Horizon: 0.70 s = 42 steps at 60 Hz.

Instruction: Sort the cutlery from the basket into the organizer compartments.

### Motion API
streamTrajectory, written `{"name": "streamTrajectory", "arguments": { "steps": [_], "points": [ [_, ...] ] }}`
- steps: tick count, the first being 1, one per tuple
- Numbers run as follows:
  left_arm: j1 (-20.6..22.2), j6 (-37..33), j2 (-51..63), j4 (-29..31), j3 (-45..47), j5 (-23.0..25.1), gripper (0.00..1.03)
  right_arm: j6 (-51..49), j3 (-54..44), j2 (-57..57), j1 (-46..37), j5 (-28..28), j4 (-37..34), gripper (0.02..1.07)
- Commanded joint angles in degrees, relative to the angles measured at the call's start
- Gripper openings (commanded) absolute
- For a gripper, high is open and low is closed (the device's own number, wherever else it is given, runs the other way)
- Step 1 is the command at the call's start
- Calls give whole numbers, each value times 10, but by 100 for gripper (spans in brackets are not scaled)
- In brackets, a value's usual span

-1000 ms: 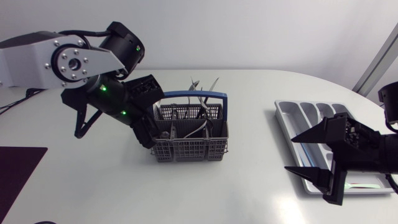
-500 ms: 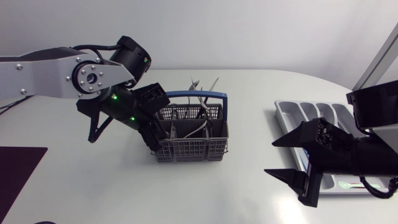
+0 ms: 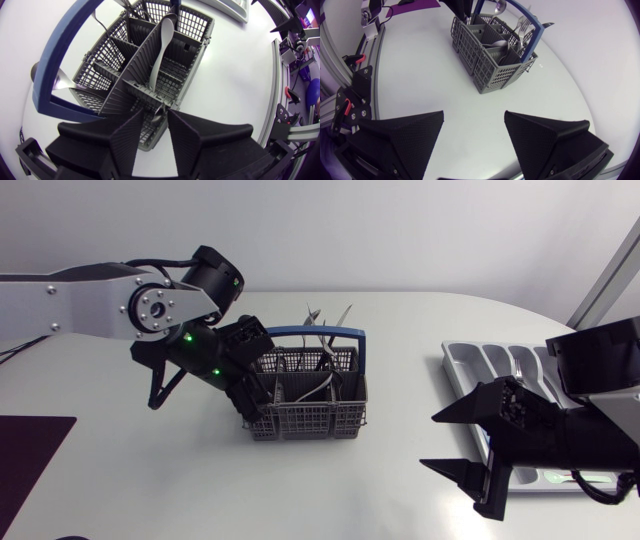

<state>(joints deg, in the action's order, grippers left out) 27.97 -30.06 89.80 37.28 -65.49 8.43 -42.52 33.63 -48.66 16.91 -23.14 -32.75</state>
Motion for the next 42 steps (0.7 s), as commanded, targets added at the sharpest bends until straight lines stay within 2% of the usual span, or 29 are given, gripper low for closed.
{"name": "streamTrajectory", "arguments": {
  "steps": [1, 8, 16, 26, 42],
  "points": [
    [-3, -5, 14, -3, 16, 10, 24, 14, -15, 7, 5, 5, 3, 89],
    [-5, -5, 18, -3, 15, 15, 18, 13, -16, 9, 5, 5, 4, 89],
    [-16, -4, 27, -3, 12, 38, 4, 14, -18, 11, 6, 6, 4, 89],
    [-21, -2, 28, 3, 11, 53, 4, 14, -19, 21, 8, 10, 1, 89],
    [-44, 15, 18, 39, -19, 114, 4, 35, -15, 28, 35, 24, 0, 91]
  ]
}}
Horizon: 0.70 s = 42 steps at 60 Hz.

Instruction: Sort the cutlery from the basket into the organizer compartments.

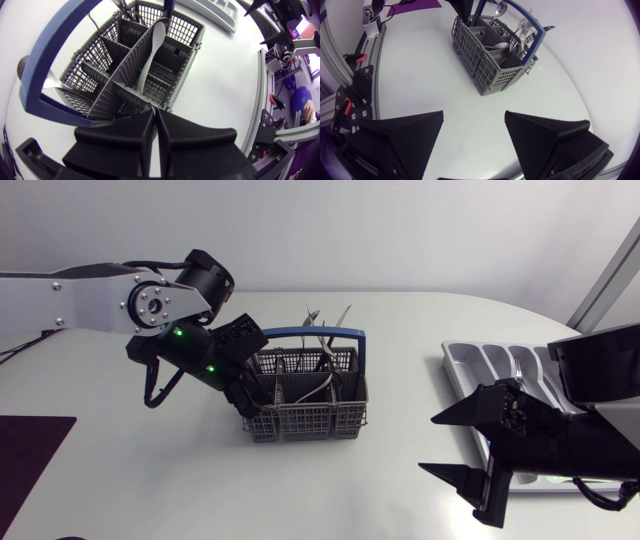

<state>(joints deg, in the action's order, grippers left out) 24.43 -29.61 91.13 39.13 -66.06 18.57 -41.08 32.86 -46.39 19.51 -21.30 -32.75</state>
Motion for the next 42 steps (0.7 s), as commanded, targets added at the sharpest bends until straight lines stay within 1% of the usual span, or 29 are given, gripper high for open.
{"name": "streamTrajectory", "arguments": {
  "steps": [1, 15, 20, 25, 29, 35, 38, 41, 42],
  "points": [
    [-10, 12, 2, 21, -14, 16, 4, 21, -6, 5, 11, 6, 0, 91],
    [-34, 24, -8, 45, -37, 67, 4, 36, 10, 7, 39, 23, -4, 91],
    [-46, 32, -15, 62, -55, 93, 4, 44, 19, 7, 52, 30, -7, 91],
    [-63, 39, -23, 87, -78, 130, 4, 52, 28, 6, 59, 31, -8, 91],
    [-68, 41, -29, 98, -87, 138, 4, 57, 33, 5, 64, 31, -8, 91],
    [-88, 46, -48, 127, -109, 179, 4, 73, 44, 5, 77, 31, -7, 93],
    [-92, 50, -61, 133, -113, 188, 4, 80, 49, 5, 82, 30, -4, 93],
    [-95, 58, -75, 136, -115, 211, 4, 87, 56, 3, 90, 30, -2, 93],
    [-95, 58, -81, 140, -116, 225, 4, 90, 59, 2, 93, 30, -1, 93]
  ]
}}
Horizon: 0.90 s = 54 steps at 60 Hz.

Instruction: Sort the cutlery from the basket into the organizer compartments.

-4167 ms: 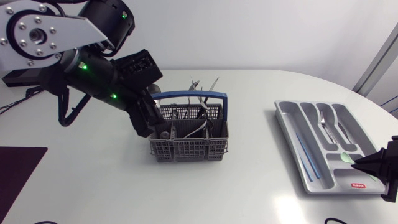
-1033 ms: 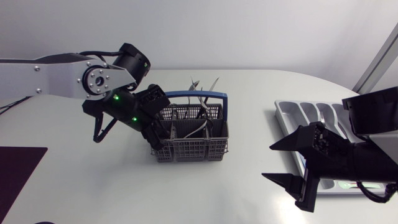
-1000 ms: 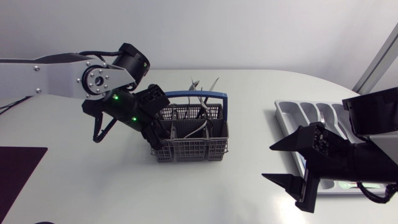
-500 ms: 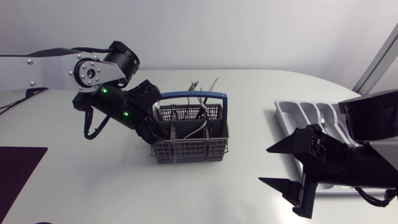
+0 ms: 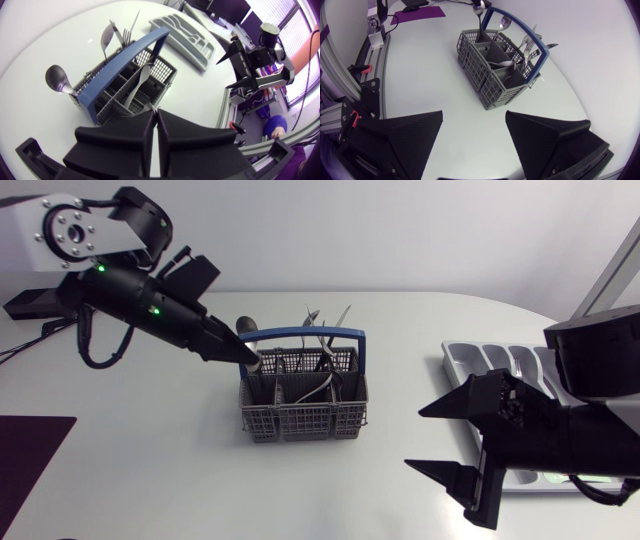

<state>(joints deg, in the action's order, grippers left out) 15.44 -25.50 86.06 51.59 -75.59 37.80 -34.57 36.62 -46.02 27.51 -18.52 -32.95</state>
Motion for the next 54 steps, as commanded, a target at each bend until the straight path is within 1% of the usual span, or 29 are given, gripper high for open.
{"name": "streamTrajectory", "arguments": {
  "steps": [1, 7, 10, 12, 20, 21, 31, 36, 48, 49, 54],
  "points": [
    [-5, 17, -34, 17, -21, 39, 4, 28, 24, -2, 16, 2, 2, 93],
    [2, 17, -56, 21, -15, 77, 4, 50, 42, -7, 38, 2, 9, 93],
    [6, 17, -61, 21, -13, 86, 4, 56, 47, -7, 41, 2, 10, 93],
    [20, 16, -64, 23, -9, 100, 4, 64, 53, -8, 50, 2, 14, 93],
    [46, 14, -70, 23, -3, 125, 4, 78, 64, -10, 62, 0, 21, 93],
    [47, 14, -70, 23, -3, 126, 4, 78, 64, -10, 63, -1, 22, 93],
    [106, 7, -68, 23, 4, 140, 4, 84, 69, -20, 64, -27, 34, 93],
    [136, 1, -58, 23, 2, 144, 4, 86, 62, -30, 68, -31, 47, 93],
    [174, -10, -27, 23, -8, 162, 4, 90, 49, -43, 90, -34, 72, 93],
    [177, -10, -24, 23, -9, 163, 4, 90, 48, -44, 91, -34, 75, 92],
    [188, -12, -7, 23, -18, 170, 4, 91, 42, -47, 95, -44, 85, 82]
  ]
}}
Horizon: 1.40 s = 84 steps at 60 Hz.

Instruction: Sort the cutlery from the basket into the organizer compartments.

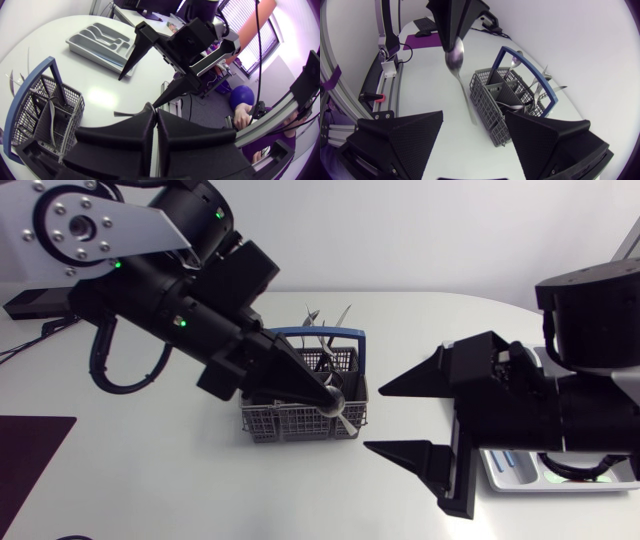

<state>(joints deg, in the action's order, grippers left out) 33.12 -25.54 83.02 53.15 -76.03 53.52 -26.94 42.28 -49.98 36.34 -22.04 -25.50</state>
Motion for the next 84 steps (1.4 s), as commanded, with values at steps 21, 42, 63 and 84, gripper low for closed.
{"name": "streamTrajectory", "arguments": {
  "steps": [21, 42, 63, 84],
  "points": [
    [30, -7, 65, 8, -57, 21, 4, 18, -45, -10, 29, -29, 43, 52],
    [31, -1, 72, 14, -66, 29, 4, 18, -45, -12, 22, -40, 57, 20],
    [29, 2, 72, 14, -68, 31, 4, 22, -45, -14, 22, -42, 57, 8],
    [7, 25, 67, 5, -87, 34, 56, 34, -52, 0, 21, -33, 49, 8]
  ]
}}
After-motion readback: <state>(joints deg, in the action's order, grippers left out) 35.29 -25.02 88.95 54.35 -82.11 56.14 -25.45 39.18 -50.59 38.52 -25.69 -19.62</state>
